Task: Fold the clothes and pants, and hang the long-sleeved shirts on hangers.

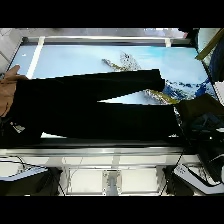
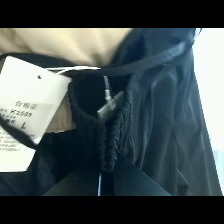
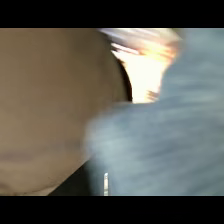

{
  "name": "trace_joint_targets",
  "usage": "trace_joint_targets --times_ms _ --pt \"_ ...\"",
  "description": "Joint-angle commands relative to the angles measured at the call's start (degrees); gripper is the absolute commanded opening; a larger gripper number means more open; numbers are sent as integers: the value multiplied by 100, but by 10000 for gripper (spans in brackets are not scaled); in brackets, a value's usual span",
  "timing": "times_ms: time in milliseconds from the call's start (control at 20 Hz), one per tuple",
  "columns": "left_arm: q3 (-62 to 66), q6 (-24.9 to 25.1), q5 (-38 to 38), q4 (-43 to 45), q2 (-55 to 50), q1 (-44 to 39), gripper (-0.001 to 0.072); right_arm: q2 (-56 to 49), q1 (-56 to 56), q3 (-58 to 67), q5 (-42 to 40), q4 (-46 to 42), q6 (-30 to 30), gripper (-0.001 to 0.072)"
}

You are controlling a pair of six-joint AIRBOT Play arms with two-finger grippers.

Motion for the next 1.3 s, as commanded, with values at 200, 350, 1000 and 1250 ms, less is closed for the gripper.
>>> trace_joint_targets --times_ms 200,350,1000,1250 --pt "977 -616 -691 793 782 4 9 1366 46 1698 1674 205 470 2" --pt "1644 -994 -684 1119 892 -221 8 1154 610 2413 1434 195 710 2" --pt "4850 -4207 671 4481 -1631 -3377 8 -3595 2944 6334 -754 164 1967 2" --pt "5261 -4647 1084 4478 -2297 -3580 8 -4627 3244 7458 -1613 214 2396 2"
